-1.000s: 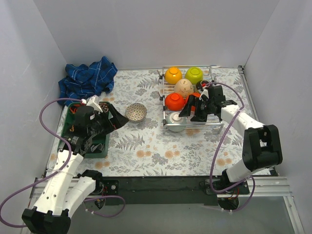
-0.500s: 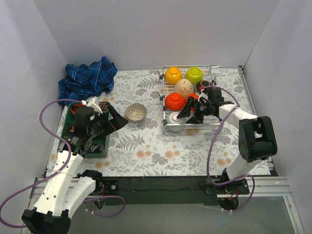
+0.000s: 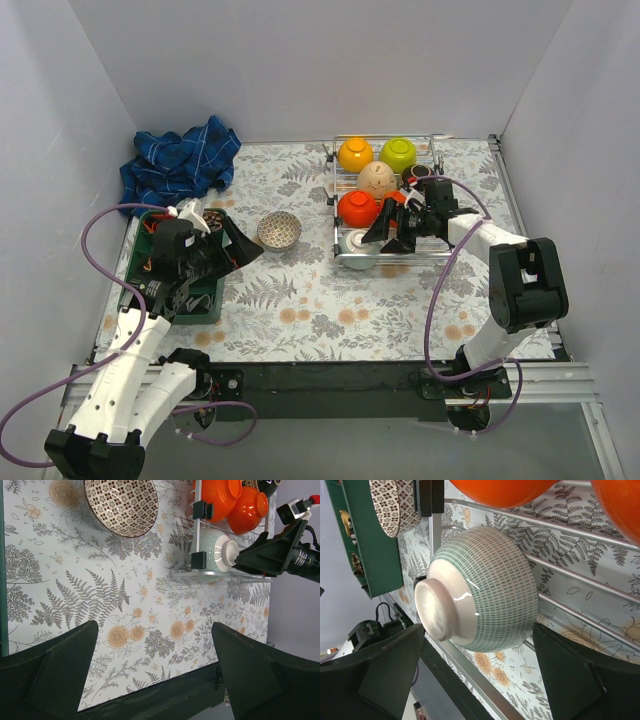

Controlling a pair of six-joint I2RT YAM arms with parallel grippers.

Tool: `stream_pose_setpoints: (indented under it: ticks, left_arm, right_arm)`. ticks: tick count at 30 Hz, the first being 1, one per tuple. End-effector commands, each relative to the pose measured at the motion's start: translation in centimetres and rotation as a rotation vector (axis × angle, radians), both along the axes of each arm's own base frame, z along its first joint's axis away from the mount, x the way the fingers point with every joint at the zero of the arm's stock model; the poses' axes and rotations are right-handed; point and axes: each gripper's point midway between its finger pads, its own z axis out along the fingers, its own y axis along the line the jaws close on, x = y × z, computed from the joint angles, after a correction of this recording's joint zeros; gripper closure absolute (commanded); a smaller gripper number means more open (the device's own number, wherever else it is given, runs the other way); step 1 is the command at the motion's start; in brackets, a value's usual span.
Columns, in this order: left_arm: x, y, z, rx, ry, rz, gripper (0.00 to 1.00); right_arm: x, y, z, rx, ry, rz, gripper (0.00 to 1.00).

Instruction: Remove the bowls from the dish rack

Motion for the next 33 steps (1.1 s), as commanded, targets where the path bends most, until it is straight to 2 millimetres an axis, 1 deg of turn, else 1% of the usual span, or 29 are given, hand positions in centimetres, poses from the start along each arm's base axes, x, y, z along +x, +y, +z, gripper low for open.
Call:
stream_pose_setpoints:
  ticks: [1,2,5,7,10,12,16,19,24,28,29,33]
  left_arm:
    - [-0.3,0.2,-0.1,0.010,-0.002,-0.003,0.02]
    - [-0.4,0.2,-0.2,0.011,0.001,-0.003,0.02]
    - [-0.4,0.1,-0.3,0.009,0.006,-0.006,0.02]
    - [-0.4,0.1,-0.3,0.009,0.006,-0.008,0.02]
    - [-0.5,0.1,-0.4,0.010,0.009,-0.010,0.02]
    - [-0.5,0.1,-0.5,0.011,0.013,-0.009,0.02]
    - [-0.5,0.1,-0.4,0.012,0.014,-0.011,0.02]
    - [-0.5,0.1,-0.4,0.011,0.014,-0.012,0.02]
    - [-0.5,0.0,-0.3,0.011,0.014,-0.015,0.02]
    - [-0.5,0.0,-0.4,0.011,0.020,-0.019,0.02]
    - [-0.5,0.0,-0.4,0.010,0.019,-0.018,0.02]
    - [-0.6,0.0,-0.6,0.012,0.024,-0.020,0.02]
  right_arm:
    - [1.9,-1.9,-1.1,-0.142,-0.113,-0.045,0.02]
    - [2.0,-2.0,-0.6,-0.146,-0.129,-0.052,0.02]
    - [2.4,-2.7,0.0,-0.187,-0.166,-0.085,0.04]
    - [2.7,-3.6,-0.1,-0.239,-0.175,-0.119,0.05]
    - [3.1,-4.5,0.4,-0.286,-0.203,-0.148,0.06]
    - [3.2,-4.3,1.0,-0.276,-0.219,-0.143,0.06]
    - [3.0,-2.9,2.1,-0.197,-0.230,-0.097,0.06]
    - [3.1,-2.5,2.2,-0.173,-0.230,-0.077,0.05]
    - [2.8,-1.4,1.4,-0.120,-0.186,-0.029,0.05]
    - [2.6,-1.3,0.2,-0.119,-0.161,-0.025,0.05]
    - [2.5,-1.3,-0.3,-0.121,-0.147,-0.023,0.05]
    - [2.1,-0.9,-1.1,-0.094,-0.118,-0.013,0.05]
